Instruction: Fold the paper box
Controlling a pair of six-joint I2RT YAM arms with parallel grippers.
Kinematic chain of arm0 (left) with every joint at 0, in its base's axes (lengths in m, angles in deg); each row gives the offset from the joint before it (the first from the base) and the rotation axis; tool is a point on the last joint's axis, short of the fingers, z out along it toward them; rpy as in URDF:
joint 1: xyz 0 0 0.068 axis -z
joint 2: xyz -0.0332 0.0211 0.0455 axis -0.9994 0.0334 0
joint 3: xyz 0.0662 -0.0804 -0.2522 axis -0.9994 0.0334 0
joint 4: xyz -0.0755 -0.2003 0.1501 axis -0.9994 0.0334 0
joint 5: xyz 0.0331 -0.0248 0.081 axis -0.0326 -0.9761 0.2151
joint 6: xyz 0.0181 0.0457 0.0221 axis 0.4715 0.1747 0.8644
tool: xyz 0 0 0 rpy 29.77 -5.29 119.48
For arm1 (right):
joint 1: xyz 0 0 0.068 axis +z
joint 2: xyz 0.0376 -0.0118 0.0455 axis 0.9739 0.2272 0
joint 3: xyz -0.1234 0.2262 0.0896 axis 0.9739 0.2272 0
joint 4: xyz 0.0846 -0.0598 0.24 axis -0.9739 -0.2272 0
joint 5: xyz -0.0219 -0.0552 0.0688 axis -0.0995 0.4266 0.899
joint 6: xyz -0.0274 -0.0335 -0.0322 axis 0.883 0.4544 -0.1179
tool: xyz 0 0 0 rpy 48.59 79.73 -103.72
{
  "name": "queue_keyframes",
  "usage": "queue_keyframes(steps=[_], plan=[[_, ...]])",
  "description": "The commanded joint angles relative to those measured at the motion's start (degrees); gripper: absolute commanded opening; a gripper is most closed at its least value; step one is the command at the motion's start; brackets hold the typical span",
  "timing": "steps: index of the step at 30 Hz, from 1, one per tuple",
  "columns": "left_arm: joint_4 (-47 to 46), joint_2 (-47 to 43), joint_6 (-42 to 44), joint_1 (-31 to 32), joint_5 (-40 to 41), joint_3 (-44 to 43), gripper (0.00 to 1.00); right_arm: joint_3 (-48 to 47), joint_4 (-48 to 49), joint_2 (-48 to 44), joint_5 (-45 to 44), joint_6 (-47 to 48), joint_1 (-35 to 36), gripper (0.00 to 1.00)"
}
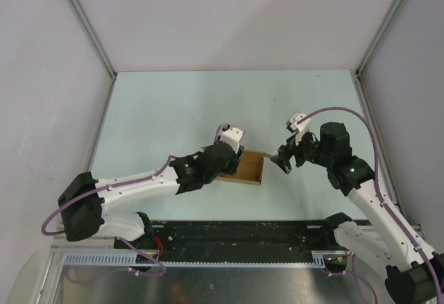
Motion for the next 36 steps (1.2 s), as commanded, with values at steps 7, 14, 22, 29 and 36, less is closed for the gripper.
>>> queue_keyframes(steps=[7, 14, 22, 29, 36], plan=[[-0.2, 1.9, 1.5, -1.8, -1.5, -5.6, 0.49, 2.3, 4.4, 4.4, -8.0, 1.9, 7.4, 0.88], [0.0, 1.5, 1.7, -2.1, -1.9, -5.3, 0.49, 4.1, 11.0, 10.0, -14.6, -1.3, 7.4, 0.84], [0.0, 1.0, 2.1, -2.7, -2.2, -5.1, 0.50, 5.4, 15.9, 13.8, -15.3, -2.8, 7.7, 0.74], [0.1, 0.7, 2.0, -2.8, -2.4, -4.7, 0.50, 6.7, 17.9, 14.9, -14.3, -4.0, 8.0, 0.67], [0.0, 0.3, 1.9, -2.9, -2.6, -4.4, 0.50, 7.8, 20.9, 16.3, -14.0, -5.3, 8.1, 0.57]])
